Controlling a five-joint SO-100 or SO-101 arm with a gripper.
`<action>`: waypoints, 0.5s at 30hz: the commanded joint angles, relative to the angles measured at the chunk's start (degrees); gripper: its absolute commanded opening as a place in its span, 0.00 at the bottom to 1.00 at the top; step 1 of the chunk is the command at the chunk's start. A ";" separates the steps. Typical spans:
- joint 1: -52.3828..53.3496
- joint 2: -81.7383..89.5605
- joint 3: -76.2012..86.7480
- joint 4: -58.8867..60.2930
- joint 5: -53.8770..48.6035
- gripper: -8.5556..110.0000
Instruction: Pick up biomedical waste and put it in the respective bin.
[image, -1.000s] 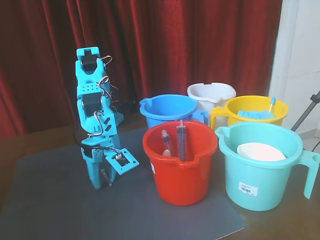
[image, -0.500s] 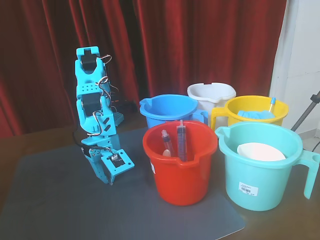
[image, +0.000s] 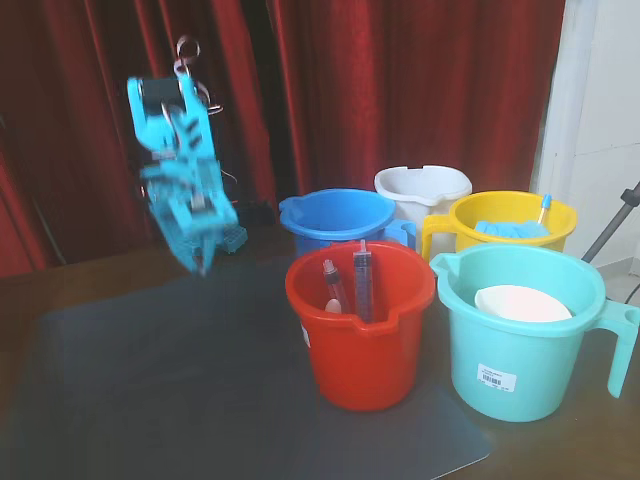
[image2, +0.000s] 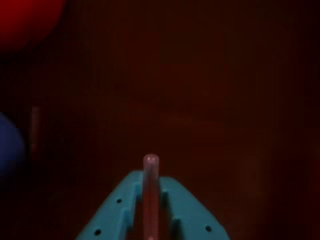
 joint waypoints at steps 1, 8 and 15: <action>-2.81 5.80 -6.94 8.17 1.85 0.07; -18.11 12.13 -13.18 12.04 19.25 0.07; -36.83 14.41 -13.27 8.53 30.23 0.07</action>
